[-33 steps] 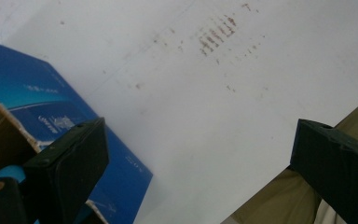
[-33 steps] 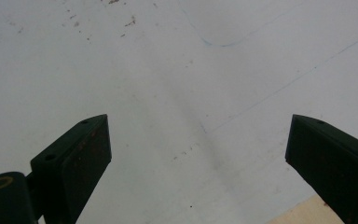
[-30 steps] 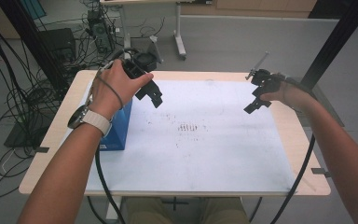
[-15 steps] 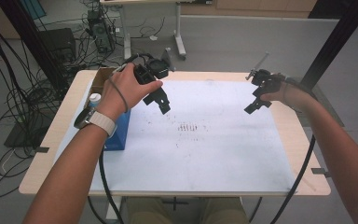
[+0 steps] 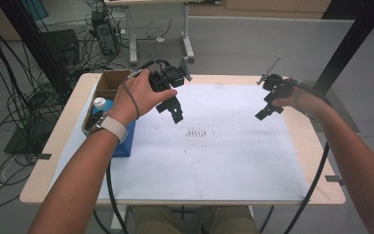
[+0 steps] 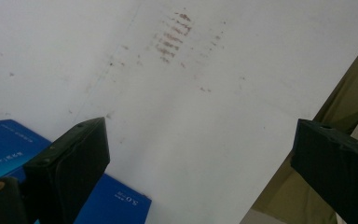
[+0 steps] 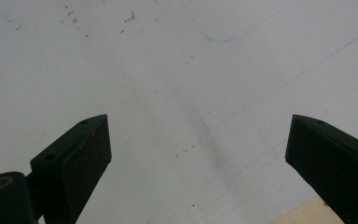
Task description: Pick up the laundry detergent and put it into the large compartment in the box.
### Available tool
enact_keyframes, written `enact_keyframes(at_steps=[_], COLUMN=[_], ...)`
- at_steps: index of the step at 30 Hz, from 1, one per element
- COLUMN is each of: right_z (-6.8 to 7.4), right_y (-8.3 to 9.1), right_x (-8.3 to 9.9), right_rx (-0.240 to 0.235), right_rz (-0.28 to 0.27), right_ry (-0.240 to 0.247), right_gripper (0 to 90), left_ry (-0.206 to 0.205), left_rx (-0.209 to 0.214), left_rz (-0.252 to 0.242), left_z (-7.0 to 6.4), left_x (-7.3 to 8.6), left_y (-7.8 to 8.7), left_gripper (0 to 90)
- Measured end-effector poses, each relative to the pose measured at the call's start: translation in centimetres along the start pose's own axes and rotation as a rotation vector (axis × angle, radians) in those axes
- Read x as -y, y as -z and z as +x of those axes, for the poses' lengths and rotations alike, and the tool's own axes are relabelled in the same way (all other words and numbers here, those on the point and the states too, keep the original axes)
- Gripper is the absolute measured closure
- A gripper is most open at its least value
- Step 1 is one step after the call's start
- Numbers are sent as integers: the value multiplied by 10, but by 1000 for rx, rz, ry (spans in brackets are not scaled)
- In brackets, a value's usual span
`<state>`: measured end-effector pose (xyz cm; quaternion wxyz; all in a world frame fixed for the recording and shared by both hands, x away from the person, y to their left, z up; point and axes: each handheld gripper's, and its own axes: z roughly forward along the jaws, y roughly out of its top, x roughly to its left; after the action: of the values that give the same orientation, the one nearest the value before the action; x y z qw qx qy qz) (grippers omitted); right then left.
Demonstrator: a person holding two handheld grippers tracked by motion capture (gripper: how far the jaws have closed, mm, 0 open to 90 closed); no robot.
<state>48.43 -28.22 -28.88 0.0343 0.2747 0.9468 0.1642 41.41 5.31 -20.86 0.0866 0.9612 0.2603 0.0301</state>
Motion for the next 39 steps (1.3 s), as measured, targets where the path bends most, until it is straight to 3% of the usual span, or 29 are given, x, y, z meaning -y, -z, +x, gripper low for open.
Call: enact_keyframes(at_steps=[17, 39], right_z=[-2, -1], right_y=[3, 4], right_x=[3, 7], right_rx=[6, 9], right_rz=[-6, -12], right_ry=[-6, -10], right_gripper=[68, 67], left_ry=[-59, -47], left_rx=[-3, -10], left_rz=[21, 27], left_z=[-9, -11], left_x=[-12, -12], left_y=[-9, -11], left_gripper=[50, 51])
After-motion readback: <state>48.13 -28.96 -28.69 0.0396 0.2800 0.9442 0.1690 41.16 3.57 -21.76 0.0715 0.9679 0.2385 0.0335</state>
